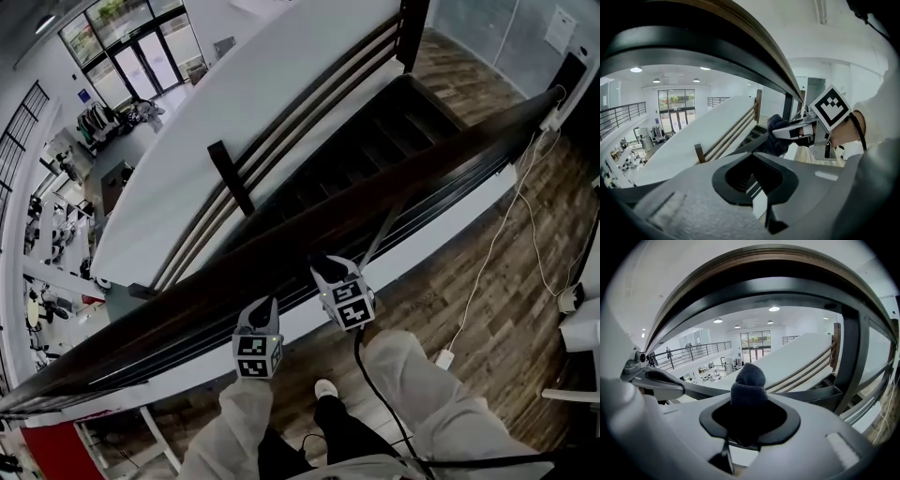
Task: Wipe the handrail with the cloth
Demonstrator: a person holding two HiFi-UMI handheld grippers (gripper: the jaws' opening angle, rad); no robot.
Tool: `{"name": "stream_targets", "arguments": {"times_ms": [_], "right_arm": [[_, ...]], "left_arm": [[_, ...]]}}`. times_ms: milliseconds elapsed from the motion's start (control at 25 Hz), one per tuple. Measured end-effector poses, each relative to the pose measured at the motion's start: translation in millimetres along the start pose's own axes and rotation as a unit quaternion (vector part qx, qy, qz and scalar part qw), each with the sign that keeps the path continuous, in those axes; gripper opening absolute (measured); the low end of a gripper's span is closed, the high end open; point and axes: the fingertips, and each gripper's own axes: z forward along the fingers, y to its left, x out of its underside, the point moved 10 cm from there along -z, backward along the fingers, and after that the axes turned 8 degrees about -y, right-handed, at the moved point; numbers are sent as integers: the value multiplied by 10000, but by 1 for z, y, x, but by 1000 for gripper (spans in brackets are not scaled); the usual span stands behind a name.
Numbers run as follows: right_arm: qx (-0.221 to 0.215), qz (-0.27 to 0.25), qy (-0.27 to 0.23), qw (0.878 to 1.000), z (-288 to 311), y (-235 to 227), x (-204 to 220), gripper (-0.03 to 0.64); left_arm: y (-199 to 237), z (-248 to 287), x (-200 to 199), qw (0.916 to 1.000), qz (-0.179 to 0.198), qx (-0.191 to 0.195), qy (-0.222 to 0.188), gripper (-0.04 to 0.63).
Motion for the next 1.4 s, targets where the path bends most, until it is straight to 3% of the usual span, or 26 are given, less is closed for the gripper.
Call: {"name": "stream_targets", "arguments": {"times_ms": [480, 960, 1400], "right_arm": [[272, -230, 68, 9993, -13, -55, -4, 124], [974, -81, 161, 9951, -27, -130, -6, 121], [1381, -41, 101, 9904, -30, -141, -2, 112]], "left_arm": [[-5, 4, 1, 9999, -47, 96, 83, -5], [-1, -13, 20, 9995, -132, 20, 272, -5], [-9, -14, 14, 9998, -59, 104, 171, -5]]}}
